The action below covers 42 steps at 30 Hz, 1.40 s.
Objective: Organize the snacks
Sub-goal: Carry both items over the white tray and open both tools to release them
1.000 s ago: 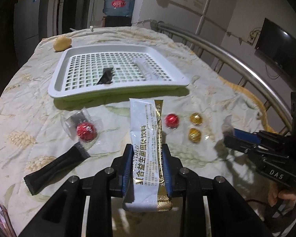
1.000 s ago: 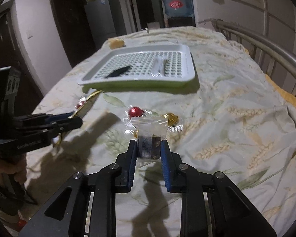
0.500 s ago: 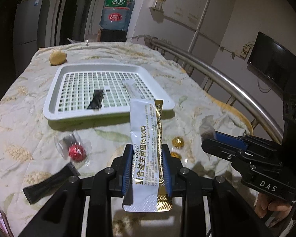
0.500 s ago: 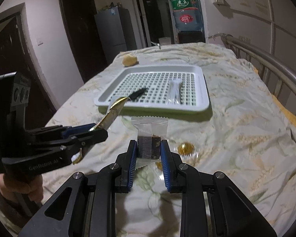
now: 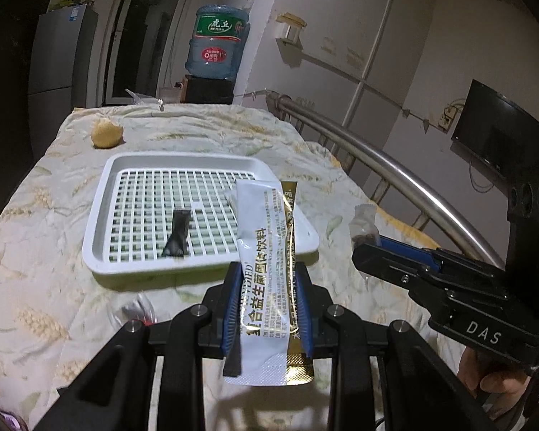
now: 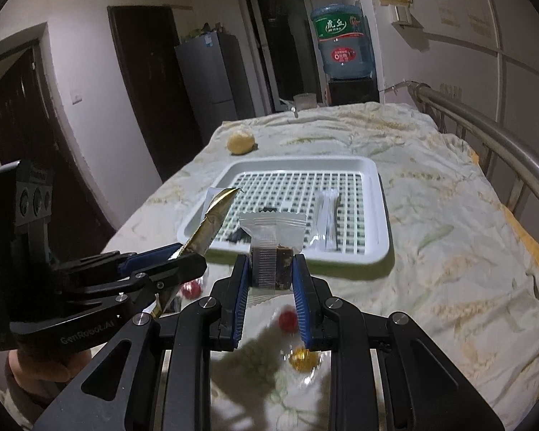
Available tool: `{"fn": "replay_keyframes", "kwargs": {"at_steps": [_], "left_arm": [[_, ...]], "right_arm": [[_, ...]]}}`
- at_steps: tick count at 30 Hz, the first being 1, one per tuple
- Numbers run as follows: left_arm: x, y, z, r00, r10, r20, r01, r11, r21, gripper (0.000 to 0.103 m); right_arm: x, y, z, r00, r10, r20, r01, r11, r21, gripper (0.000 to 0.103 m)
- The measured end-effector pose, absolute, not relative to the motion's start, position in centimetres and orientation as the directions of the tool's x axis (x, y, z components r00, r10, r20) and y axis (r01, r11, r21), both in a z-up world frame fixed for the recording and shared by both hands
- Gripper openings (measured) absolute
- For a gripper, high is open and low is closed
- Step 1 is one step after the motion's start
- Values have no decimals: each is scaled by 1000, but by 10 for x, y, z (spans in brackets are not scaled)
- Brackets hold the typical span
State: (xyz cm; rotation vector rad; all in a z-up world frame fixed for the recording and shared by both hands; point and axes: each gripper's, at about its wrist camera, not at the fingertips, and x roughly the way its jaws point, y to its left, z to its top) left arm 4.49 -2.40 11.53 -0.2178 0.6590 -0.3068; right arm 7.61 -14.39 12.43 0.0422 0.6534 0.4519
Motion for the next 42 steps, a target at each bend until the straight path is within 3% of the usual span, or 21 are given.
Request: {"fn": "replay_keyframes", "kwargs": {"at_steps": [19,42], "left_arm": [[117,-8,127,789,-294,-539,115,933,-340,30],[175,15,61,710,-255,-656,5,934,-358,30]], "right_arm": [[149,-136,141,722,428,-543,-351,904,244,23],[229,-151,71,645,330,-689,-221,944,245,23]]}}
